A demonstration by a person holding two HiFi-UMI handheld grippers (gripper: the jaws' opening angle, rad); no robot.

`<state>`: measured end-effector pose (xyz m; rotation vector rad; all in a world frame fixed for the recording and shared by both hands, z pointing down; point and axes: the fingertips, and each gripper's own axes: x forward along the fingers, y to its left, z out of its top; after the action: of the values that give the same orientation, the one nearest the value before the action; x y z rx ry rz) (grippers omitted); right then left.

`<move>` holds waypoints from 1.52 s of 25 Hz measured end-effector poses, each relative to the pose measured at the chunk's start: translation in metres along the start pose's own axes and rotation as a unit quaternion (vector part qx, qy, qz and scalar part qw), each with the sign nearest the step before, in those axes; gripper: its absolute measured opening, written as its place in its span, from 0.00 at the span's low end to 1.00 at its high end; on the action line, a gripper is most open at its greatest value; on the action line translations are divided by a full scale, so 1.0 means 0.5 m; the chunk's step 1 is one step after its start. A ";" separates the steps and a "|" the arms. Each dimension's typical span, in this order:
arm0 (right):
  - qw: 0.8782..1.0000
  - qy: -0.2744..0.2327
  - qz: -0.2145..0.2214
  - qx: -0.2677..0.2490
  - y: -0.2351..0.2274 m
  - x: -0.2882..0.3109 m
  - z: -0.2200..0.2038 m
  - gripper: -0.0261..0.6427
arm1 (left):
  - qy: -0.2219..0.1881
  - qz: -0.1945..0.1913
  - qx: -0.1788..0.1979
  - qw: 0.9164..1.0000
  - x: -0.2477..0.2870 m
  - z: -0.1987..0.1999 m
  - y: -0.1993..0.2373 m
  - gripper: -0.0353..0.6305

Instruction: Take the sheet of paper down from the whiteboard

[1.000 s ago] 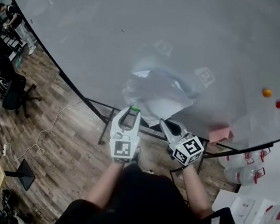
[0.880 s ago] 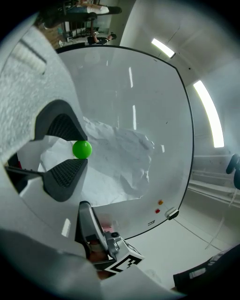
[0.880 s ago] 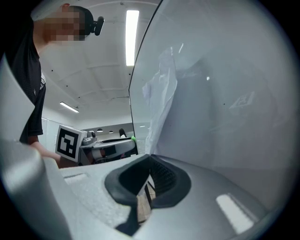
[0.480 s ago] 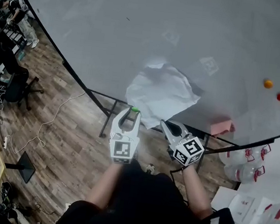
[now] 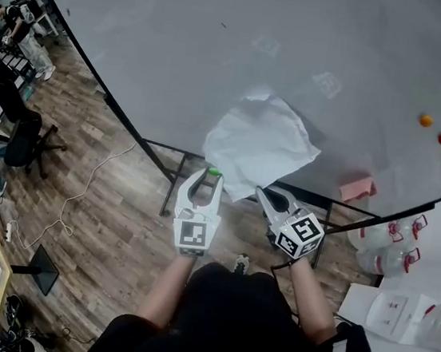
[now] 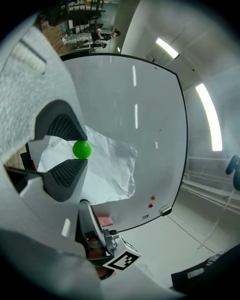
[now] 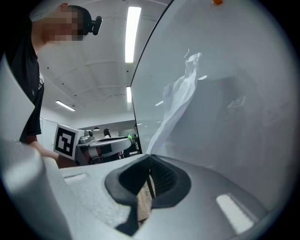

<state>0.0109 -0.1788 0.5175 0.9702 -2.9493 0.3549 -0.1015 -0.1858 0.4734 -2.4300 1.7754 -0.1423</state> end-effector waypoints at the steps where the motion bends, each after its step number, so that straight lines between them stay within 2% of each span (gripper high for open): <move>1: 1.000 0.000 -0.006 0.000 0.012 0.003 -0.003 0.05 | 0.000 -0.005 0.000 1.000 -0.012 -0.002 0.007 0.25; 9: 0.999 0.003 -0.038 -0.007 0.155 0.033 -0.024 0.05 | 0.000 -0.041 0.003 0.999 -0.126 -0.015 0.085 0.25; 16: 0.998 0.010 -0.060 -0.003 0.251 0.024 -0.066 0.05 | 0.003 -0.071 0.000 0.997 -0.199 -0.033 0.097 0.25; 22: 0.997 0.010 -0.080 0.002 0.284 -0.012 -0.096 0.05 | 0.005 -0.086 -0.010 0.996 -0.240 -0.042 0.077 0.25; 26: 0.996 0.004 -0.089 0.002 0.288 -0.039 -0.104 0.05 | 0.002 -0.091 0.000 0.996 -0.256 -0.045 0.061 0.25; 38: 0.996 0.036 -0.080 -0.027 0.273 -0.086 -0.136 0.05 | 0.002 -0.075 -0.014 0.997 -0.271 -0.048 0.015 0.25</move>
<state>-0.0385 -0.0323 0.5515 1.1529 -2.7783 0.2964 -0.1533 -0.0602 0.4957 -2.5840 1.6065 -0.1377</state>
